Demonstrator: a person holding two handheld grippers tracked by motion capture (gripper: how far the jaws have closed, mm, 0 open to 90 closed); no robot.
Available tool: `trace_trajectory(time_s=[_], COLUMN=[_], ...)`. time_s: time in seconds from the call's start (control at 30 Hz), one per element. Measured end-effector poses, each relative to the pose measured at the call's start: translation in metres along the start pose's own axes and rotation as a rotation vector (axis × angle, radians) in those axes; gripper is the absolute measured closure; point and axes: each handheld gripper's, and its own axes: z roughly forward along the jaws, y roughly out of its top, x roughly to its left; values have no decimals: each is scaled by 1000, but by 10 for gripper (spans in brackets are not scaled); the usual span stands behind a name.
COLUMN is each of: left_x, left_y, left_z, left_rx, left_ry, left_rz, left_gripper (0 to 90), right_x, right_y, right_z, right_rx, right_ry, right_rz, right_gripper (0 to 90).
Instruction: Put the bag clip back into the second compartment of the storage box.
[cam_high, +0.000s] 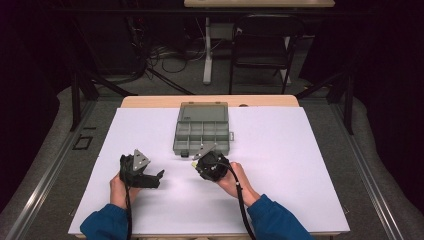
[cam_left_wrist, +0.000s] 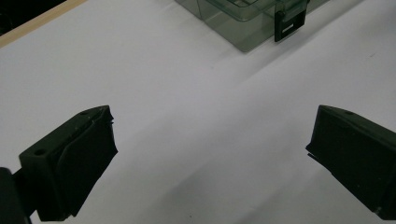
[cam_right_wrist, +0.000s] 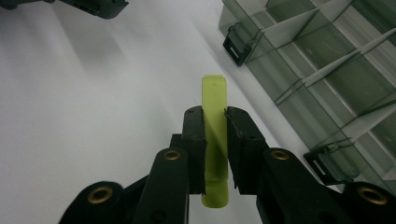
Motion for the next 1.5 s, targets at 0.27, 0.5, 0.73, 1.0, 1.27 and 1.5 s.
trace_trajectory(time_s=[0.27, 0.5, 0.73, 1.0, 1.27, 1.5], left_x=[1, 0, 0, 0, 1, 1], left_y=[-1, 0, 0, 0, 0, -1], left_z=[0, 0, 0, 0, 0, 0], left_rx=[-3, -2, 0, 0, -2, -3], left_ry=[-1, -2, -2, -1, -1, -2], left_rz=[-7, -3, -2, 1, -2, -4], left_gripper=[0, 0, 0, 0, 0, 0], right_x=[-11, -19, -26, -34, -45, -54], right_y=[9, 16, 19, 24, 31, 37], right_z=[-3, -3, 1, 7, 9, 12], right_rx=[-3, -1, 3, 0, -9, -8], right_ry=[-14, -29, -32, -38, -44, -50], right_rz=[4, 1, 18, 27, 44, 67], right_gripper=[780, 780, 780, 780, 780, 779])
